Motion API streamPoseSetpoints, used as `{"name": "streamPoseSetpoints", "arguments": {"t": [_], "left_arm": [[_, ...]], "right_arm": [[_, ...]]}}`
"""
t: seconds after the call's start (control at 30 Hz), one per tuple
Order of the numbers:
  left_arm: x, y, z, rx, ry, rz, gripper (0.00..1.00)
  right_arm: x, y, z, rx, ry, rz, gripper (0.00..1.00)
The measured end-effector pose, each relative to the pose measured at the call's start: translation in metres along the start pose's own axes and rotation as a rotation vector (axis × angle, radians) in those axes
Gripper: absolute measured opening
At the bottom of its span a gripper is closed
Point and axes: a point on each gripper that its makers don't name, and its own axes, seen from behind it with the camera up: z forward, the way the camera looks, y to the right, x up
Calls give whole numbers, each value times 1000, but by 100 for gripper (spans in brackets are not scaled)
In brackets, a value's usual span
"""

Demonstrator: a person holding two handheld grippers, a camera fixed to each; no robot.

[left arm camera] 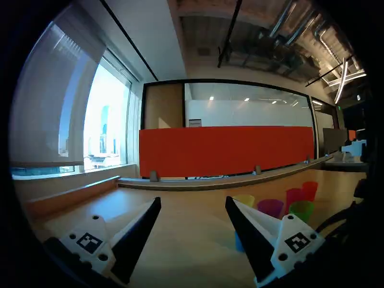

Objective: Pour water

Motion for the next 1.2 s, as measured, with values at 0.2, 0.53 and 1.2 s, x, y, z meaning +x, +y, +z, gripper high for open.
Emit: {"name": "streamPoseSetpoints", "arguments": {"t": [0.2,0.53,1.2], "left_arm": [[-11,-2,5,-2,-26,-8,100],[-24,-5,10,-3,-53,-31,100],[-32,-2,14,-10,-81,-27,100]], "right_arm": [[-2,0,1,-8,-5,-10,99],[-3,-3,3,-11,-9,-13,99],[-1,-6,-1,1,-9,-17,99]]}}
